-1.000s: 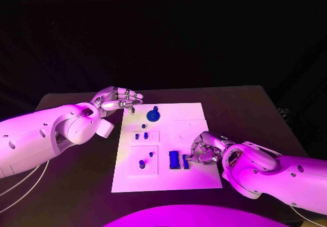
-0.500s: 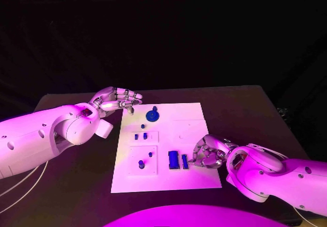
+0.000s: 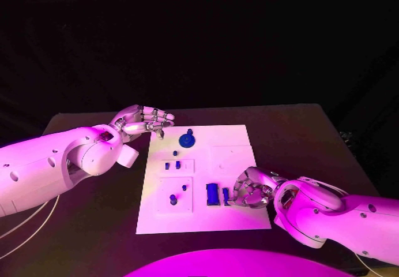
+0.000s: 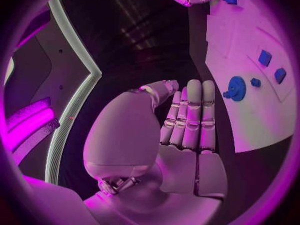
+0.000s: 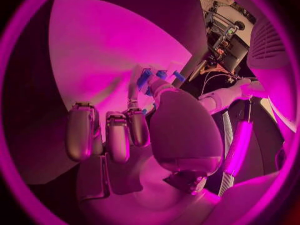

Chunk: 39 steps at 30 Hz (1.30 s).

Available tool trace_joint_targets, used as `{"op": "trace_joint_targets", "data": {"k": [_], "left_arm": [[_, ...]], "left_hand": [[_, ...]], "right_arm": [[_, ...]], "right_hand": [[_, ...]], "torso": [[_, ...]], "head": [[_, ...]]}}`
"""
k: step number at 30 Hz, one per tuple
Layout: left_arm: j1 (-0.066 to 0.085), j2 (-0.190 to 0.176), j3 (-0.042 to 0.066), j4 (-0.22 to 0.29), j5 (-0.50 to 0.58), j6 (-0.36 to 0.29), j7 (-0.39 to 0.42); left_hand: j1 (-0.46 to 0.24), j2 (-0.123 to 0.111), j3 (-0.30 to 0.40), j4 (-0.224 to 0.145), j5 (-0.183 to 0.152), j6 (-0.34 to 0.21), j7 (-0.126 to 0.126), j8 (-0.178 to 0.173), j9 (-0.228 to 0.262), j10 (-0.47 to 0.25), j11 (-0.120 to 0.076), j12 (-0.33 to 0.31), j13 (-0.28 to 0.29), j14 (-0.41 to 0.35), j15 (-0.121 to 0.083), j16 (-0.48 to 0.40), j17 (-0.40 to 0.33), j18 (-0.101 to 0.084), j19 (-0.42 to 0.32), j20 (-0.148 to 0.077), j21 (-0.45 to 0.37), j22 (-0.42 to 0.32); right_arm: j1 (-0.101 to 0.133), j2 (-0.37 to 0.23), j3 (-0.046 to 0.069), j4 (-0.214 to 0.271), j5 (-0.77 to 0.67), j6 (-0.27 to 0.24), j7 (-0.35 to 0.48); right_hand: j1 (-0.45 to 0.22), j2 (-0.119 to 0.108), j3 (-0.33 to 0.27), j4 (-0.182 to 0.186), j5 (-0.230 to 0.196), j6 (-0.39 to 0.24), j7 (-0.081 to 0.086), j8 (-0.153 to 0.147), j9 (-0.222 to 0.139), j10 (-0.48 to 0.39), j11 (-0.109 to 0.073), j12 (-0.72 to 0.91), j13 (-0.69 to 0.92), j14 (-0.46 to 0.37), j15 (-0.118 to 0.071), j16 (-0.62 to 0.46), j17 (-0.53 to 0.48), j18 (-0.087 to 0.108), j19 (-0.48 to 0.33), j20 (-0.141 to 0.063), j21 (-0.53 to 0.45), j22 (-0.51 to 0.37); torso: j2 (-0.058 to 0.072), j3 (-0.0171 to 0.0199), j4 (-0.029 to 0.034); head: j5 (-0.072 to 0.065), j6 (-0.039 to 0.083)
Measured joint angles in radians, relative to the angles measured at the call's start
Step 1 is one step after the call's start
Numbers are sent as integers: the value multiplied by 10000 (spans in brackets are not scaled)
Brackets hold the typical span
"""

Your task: Assemble the parts on the task board

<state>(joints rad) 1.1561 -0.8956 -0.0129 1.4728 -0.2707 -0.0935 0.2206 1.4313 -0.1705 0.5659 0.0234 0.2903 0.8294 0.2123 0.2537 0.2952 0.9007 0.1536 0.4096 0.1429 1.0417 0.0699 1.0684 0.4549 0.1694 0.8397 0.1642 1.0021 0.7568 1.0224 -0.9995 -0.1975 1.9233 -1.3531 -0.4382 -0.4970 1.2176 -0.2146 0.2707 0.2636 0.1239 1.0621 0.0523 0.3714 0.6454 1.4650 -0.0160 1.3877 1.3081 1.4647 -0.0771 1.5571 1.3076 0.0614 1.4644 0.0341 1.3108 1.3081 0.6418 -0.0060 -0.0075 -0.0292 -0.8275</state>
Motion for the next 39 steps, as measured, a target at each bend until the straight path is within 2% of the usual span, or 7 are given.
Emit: {"op": "trace_joint_targets", "data": {"k": [16,29,30,32,35,38,39], "left_arm": [[0,-3,0,1,-3,3,-1],[0,1,-1,-8,-6,4,-1],[-1,3,-2,-10,-7,4,-1],[-2,8,-3,-23,-7,2,0],[-2,12,-16,-59,-1,-5,12],[-2,26,-60,-126,29,-18,48],[-2,42,-74,-164,52,-29,77]], "left_hand": [[0,0,0,0,0,0,0,0,0,0,0,0,1,0,0,0,1,0,0,0,0,-2],[0,0,0,0,0,0,0,0,0,0,0,-1,1,0,0,0,1,0,0,0,-1,-3],[0,0,0,0,0,0,0,0,0,0,0,-1,1,0,0,0,1,0,0,0,0,-3],[0,0,0,0,0,0,0,0,0,0,0,-1,1,0,0,0,1,0,0,0,0,-3],[-16,16,30,30,0,0,0,41,0,0,0,47,-5,0,0,0,-3,0,0,0,-1,0],[-145,75,-22,106,0,0,0,53,0,0,0,48,-19,0,0,0,-8,-1,0,0,-1,-5],[-202,17,-72,156,0,0,0,53,0,-2,3,48,-19,0,0,0,-8,1,0,0,-13,-23]], "right_arm": [[-67,294,-2,-316,-20,257,-121],[-51,117,0,-120,-88,148,-109],[-18,76,-4,-95,-68,104,-33],[79,-5,-5,-52,2,-9,220],[296,-124,-3,-10,239,-256,869],[616,-206,8,-106,776,-511,1706],[757,-207,13,-263,1117,-610,2079]], "right_hand": [[80,80,-27,27,-1,0,0,0,-19,0,0,-37,-2,0,0,0,4,0,0,0,0,-2],[158,78,-69,69,0,0,0,0,-30,0,0,-71,-4,0,0,-1,3,0,0,0,-117,-4],[206,35,-86,86,0,-46,35,0,-43,0,0,-156,-4,0,1,-1,2,0,0,0,-257,-4],[387,87,-98,98,0,-251,95,-3,-88,0,0,-320,-4,0,1,-62,2,-1,0,0,-516,-5],[558,75,-141,141,0,-572,259,-235,-182,0,113,-709,-4,19,95,-221,2,0,3,3,-1097,-5],[801,111,-180,180,0,-811,395,-412,-267,-158,285,-1217,-5,-10,176,-456,1,-2,-50,154,-1858,-5],[919,122,-180,180,0,-899,417,-466,-292,-336,306,-1596,-5,4,223,-613,1,84,-176,200,-2335,-6]], "torso": [[1,1,-9],[-6,8,-14],[-11,8,-14],[-17,8,-14],[-30,3,-14],[-42,2,-14],[-48,-3,-14]], "head": [[35,-31],[23,30],[22,46],[18,71],[16,133],[21,218],[23,249]]}}
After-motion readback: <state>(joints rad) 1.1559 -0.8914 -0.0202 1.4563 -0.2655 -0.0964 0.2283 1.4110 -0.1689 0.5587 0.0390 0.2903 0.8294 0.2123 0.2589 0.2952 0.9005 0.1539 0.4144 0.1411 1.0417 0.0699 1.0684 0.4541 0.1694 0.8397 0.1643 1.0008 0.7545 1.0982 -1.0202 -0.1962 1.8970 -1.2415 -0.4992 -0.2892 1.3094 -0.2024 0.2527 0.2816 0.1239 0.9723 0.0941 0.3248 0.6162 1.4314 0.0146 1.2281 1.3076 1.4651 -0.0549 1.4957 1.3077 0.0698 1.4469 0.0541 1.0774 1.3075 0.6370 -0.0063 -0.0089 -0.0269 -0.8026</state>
